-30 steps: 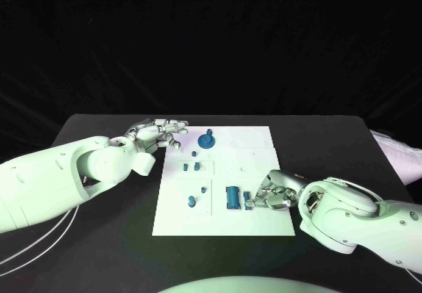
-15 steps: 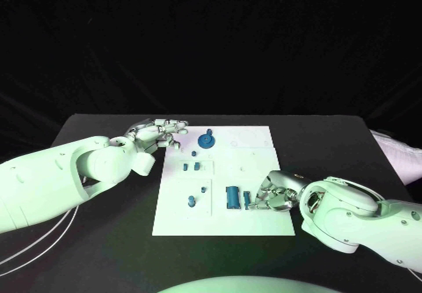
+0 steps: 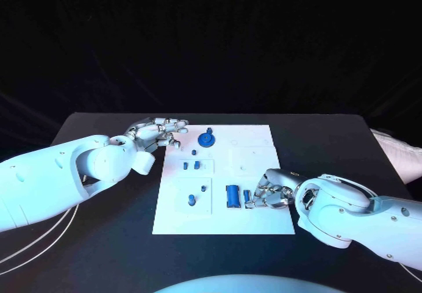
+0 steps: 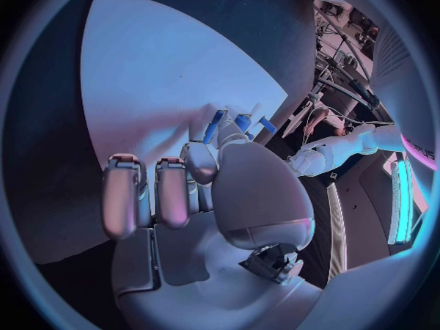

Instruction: Assemble the parts on the task board

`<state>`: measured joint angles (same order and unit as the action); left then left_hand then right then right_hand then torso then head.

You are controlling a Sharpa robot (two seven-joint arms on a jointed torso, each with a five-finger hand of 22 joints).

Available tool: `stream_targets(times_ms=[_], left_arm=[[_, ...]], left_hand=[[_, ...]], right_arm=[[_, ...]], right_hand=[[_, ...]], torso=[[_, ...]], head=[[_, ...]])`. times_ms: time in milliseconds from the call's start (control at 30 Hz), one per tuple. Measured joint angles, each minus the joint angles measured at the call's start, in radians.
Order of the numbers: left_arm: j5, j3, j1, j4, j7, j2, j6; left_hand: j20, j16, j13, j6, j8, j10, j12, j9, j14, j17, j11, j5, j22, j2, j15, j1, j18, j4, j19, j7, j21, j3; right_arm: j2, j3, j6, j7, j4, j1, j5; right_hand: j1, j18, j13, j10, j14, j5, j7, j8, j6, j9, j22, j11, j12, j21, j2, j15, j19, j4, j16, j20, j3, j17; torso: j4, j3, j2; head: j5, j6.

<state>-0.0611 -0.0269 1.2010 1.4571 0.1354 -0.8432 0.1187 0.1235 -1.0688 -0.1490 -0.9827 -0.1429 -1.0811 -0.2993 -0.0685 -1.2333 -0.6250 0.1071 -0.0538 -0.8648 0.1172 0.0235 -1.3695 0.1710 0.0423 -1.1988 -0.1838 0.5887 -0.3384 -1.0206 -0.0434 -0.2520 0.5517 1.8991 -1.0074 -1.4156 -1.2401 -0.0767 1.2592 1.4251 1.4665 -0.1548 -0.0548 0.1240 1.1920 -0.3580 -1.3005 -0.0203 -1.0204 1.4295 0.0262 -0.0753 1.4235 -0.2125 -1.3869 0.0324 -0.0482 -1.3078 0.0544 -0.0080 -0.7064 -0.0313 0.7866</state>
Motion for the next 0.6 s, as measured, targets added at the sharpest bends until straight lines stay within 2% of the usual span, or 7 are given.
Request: stream_targets(times_ms=[67, 267, 367, 467, 567, 600], left_arm=[[0.000, 0.000, 0.000, 0.000, 0.000, 0.000, 0.000], [0.000, 0.000, 0.000, 0.000, -0.001, -0.001, -0.001], [0.000, 0.000, 0.000, 0.000, -0.001, -0.001, -0.001], [0.000, 0.000, 0.000, -0.001, -0.001, -0.001, -0.001], [0.000, 0.000, 0.000, -0.001, 0.000, 0.000, 0.000], [-0.001, 0.000, 0.000, -0.001, 0.001, 0.001, 0.001]], left_hand=[[0.000, 0.000, 0.000, 0.000, 0.000, 0.000, 0.000, 0.000, 0.000, 0.000, 0.000, 0.000, 0.000, 0.000, 0.000, 0.000, 0.000, 0.000, 0.000, 0.000, 0.000, 0.000], [0.000, 0.000, 0.000, 0.000, 0.000, 0.000, 0.000, 0.000, 0.000, 0.000, 0.000, 0.000, 0.000, 0.000, 0.000, 0.000, 0.000, 0.000, 0.000, 0.000, 0.000, 0.000], [0.000, 0.000, 0.000, 0.000, 0.000, 0.000, 0.000, 0.000, 0.000, 0.000, 0.000, 0.000, 0.000, 0.000, 0.000, 0.000, 0.000, 0.000, 0.000, 0.000, 0.000, 0.000], [0.000, 0.000, 0.000, 0.000, 0.000, 0.000, 0.000, 0.000, 0.000, 0.006, 0.000, 0.000, 0.001, 0.000, 0.000, 0.000, 0.000, 0.003, 0.000, 0.000, 0.000, 0.003], [0.000, 0.000, 0.000, 0.004, -0.001, 0.004, -0.003, 0.000, 0.007, 0.019, 0.004, 0.000, 0.003, 0.000, 0.003, 0.000, 0.000, 0.007, 0.000, -0.004, -0.004, 0.011], [0.000, 0.008, 0.000, 0.004, -0.004, 0.004, -0.007, 0.000, 0.014, 0.029, 0.004, 0.000, 0.004, 0.000, 0.003, 0.000, 0.000, 0.009, 0.000, -0.003, -0.005, 0.016]], right_arm=[[0.002, 0.000, 0.002, 0.001, -0.001, 0.000, -0.002], [0.002, 0.001, 0.001, 0.000, 0.000, 0.001, -0.007], [-0.004, -0.001, -0.007, -0.012, 0.004, 0.003, -0.003], [-0.014, -0.002, -0.028, -0.042, 0.006, 0.002, 0.024], [-0.024, -0.002, -0.062, -0.100, -0.002, -0.015, 0.094], [-0.026, -0.002, -0.074, -0.123, -0.008, -0.024, 0.124]], right_hand=[[-0.005, 0.000, 0.000, 0.000, 0.000, -0.004, 0.001, 0.000, 0.001, 0.000, 0.000, 0.000, 0.000, 0.000, -0.005, 0.000, 0.000, 0.003, 0.000, 0.000, -0.003, 0.000], [-0.008, 0.000, 0.000, 0.000, 0.000, -0.004, 0.001, 0.001, 0.001, 0.000, 0.002, 0.000, 0.000, 0.000, -0.002, 0.000, 0.000, 0.014, 0.000, 0.000, -0.014, 0.000], [-0.007, 0.000, -0.015, -0.008, 0.000, -0.025, -0.010, -0.008, -0.010, 0.000, 0.024, 0.008, 0.032, -0.014, 0.006, 0.000, -0.010, 0.008, 0.021, -0.001, -0.039, 0.000], [0.020, 0.000, -0.046, -0.033, 0.000, -0.046, -0.020, -0.027, -0.042, 0.004, 0.071, 0.018, 0.091, -0.044, 0.034, 0.000, -0.040, -0.007, 0.063, 0.005, -0.077, 0.000], [0.021, 0.000, -0.088, -0.066, 0.000, -0.046, -0.030, -0.040, -0.066, 0.005, 0.130, 0.026, 0.168, -0.082, 0.035, 0.008, -0.075, -0.016, 0.117, 0.012, -0.094, 0.034], [0.021, -0.006, -0.107, -0.080, 0.000, -0.046, -0.034, -0.041, -0.071, 0.005, 0.154, 0.028, 0.201, -0.098, 0.035, 0.011, -0.088, -0.013, 0.140, 0.014, -0.098, 0.053]], torso=[[0.0002, 0.0000, 0.000], [-0.0002, 0.0001, 0.001], [-0.0005, 0.0002, 0.001], [-0.0007, 0.0002, 0.002], [-0.0010, -0.0006, 0.004], [-0.0010, -0.0014, 0.005]], head=[[0.001, 0.001], [0.002, -0.001], [0.002, -0.002], [0.002, -0.006], [-0.001, -0.012], [-0.003, -0.016]])
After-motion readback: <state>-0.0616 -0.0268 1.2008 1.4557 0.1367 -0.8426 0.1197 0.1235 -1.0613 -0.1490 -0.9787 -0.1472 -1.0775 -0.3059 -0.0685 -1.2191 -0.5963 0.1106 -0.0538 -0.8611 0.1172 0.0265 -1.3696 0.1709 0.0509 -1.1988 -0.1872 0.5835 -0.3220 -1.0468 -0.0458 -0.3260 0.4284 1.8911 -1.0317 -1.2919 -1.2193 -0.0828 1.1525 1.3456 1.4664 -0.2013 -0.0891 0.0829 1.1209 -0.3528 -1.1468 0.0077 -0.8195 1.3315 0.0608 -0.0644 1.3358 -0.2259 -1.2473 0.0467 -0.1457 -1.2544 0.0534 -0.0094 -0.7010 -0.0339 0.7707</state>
